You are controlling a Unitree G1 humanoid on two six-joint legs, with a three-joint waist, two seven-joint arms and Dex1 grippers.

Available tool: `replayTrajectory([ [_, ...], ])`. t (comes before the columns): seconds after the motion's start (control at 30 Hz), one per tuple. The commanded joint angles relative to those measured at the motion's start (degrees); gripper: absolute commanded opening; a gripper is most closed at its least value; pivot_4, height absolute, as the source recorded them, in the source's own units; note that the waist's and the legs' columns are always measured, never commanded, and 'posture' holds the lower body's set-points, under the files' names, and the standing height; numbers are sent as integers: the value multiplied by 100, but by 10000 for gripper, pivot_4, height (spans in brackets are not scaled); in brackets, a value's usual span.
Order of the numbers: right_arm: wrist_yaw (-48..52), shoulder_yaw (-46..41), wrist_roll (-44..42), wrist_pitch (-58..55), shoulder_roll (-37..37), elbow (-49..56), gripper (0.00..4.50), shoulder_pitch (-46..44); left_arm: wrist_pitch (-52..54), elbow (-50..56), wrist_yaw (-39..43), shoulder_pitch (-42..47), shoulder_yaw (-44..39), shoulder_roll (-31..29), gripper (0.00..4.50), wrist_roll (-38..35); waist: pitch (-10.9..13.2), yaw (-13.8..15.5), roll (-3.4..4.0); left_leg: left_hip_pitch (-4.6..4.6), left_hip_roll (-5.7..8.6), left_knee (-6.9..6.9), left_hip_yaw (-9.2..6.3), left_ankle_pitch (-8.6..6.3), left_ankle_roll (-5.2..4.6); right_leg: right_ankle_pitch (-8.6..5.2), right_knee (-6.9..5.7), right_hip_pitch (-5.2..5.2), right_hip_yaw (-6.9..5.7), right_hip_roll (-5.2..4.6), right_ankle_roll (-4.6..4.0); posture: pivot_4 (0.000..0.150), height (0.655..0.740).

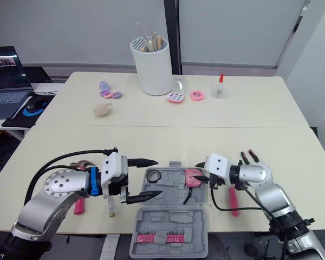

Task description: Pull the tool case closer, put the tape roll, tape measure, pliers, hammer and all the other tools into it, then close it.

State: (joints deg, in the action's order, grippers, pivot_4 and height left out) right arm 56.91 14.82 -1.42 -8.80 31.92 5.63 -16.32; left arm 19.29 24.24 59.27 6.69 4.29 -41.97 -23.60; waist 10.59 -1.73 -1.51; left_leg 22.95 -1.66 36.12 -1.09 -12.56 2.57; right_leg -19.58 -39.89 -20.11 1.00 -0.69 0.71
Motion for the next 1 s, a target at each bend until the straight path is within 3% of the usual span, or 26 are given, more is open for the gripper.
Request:
replayTrajectory([
  [0.03,-186,22,3,264,-171,-217,18929,-16,-131,42,28,123,0,15,45000,17,0,1,0,0,0,0,-1,0,0,0,0,0,0,0,0,1500,7400],
  [0.63,-539,347,400,656,-663,-2347,18929,143,-93,167,31,13,8,-43,45000,55,-9,3,-5,-34,-1,1,-1,0,0,0,-1,34,0,0,0,1500,7400],
  [0.8,-468,276,286,835,-666,-2278,18929,160,-97,171,1,-39,-44,-51,45000,44,-11,5,-9,-63,-1,1,-2,0,0,0,1,65,0,-1,1,1500,7400],
  [1.0,-213,-238,-537,676,-655,-1371,18929,166,95,125,-117,-226,-348,12,45000,-242,-8,8,-5,-51,-1,-1,-2,0,0,-1,5,55,0,-1,1,1500,7400],
])
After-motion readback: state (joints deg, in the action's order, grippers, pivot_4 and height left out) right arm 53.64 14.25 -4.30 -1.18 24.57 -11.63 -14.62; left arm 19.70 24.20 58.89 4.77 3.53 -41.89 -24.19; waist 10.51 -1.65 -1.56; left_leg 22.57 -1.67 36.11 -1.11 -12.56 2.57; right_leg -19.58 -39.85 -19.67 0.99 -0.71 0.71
